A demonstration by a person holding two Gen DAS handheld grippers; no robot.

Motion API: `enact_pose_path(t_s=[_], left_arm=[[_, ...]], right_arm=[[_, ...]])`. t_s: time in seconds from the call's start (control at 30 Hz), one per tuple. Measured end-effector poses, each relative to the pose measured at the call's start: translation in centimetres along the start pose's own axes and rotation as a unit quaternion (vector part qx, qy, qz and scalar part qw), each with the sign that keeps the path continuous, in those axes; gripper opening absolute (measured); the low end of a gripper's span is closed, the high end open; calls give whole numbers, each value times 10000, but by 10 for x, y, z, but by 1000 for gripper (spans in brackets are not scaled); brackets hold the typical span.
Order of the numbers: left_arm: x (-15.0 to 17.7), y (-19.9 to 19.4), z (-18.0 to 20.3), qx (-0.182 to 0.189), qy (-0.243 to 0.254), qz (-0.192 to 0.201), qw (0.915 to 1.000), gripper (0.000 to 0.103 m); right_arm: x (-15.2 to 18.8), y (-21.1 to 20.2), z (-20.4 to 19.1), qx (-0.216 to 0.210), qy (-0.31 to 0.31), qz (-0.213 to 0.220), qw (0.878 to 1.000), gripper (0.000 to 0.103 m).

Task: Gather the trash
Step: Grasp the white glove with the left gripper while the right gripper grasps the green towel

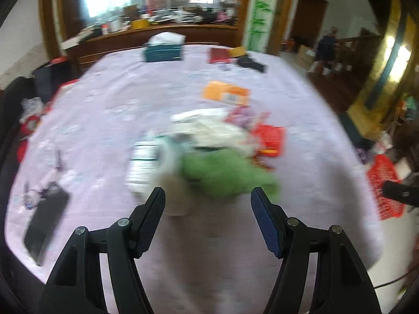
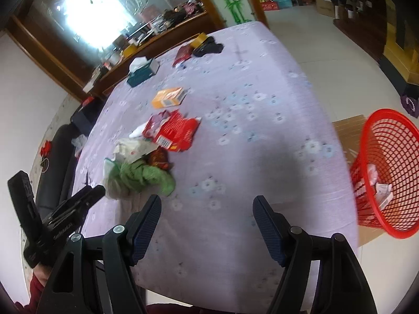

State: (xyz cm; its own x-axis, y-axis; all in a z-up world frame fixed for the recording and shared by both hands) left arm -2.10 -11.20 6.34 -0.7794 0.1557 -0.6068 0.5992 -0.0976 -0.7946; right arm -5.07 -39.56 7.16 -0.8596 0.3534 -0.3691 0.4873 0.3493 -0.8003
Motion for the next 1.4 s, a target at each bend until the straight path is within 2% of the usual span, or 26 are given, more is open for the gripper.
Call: enact_pose_path(t_s=[0.1,0.2,0.27,0.33,0.4,0.47,0.53,0.57,0.6,0.63,0.67,0.73,0.93,1.07,1.2,1.37,1.4], left_arm=[[4,12,-32,-223,-32,-66,9997,67],[4,28,-44,-256,75,-138,9995,67],[4,37,-42,-149,283,-148,9994,67],[6,50,-39,-282,454,-241,9983,66],[8,62,-35,-149,551,-354,9977,66],[12,72,-34,-187,685,-383,9967,66],[11,75,-32,-261,833,-223,9959,66],[9,76,-31,-268,836,-172,9960,61],[8,77,-32,-276,815,-132,9962,44],[8,79,-32,-205,802,-174,9964,33],[7,80,-34,-153,755,-229,9968,32],[6,72,-39,-127,664,-118,9976,28],[12,26,-59,319,359,197,9987,27],[19,6,-72,285,246,284,9989,27],[29,-4,-87,221,86,219,9995,27],[43,-11,-99,120,-67,175,9998,27],[44,-12,-100,107,-75,175,9998,27]], right_arm=[[8,10,-12,25,-30,-97,9999,77],[12,16,-22,69,-75,-134,9999,77],[14,18,-28,111,-80,-126,9998,77],[14,19,-32,161,-74,-96,9998,77],[15,19,-35,219,-54,-67,9997,77],[16,20,-40,245,-65,-55,9997,77],[17,23,-47,296,-130,-73,9995,77],[17,25,-50,305,-150,-87,9994,77],[18,28,-55,297,-180,-105,9993,77],[18,30,-59,291,-218,-121,9993,77],[19,33,-64,294,-271,-134,9991,77],[19,41,-77,303,-393,-170,9986,77],[18,71,-120,193,-917,-263,9953,77],[13,103,-151,176,-1351,-307,9902,77],[5,139,-171,465,-1730,-290,9834,77],[9,175,-177,816,-2009,-435,9752,76],[13,182,-177,916,-2097,-470,9723,72]])
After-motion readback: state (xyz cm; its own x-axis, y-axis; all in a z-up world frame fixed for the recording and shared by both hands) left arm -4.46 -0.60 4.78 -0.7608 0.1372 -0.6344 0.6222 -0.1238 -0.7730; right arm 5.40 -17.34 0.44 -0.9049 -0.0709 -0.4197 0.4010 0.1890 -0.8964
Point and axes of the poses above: each gripper's, at about its wrist camera, not at the fingertips, and y roughly the way its jaws point, z to its right, x to its underside, the point moved 5 cm from there along y, roughly the way its jaws point, and after that the axes turned 7 degrees about y, right-handed, at the moved point
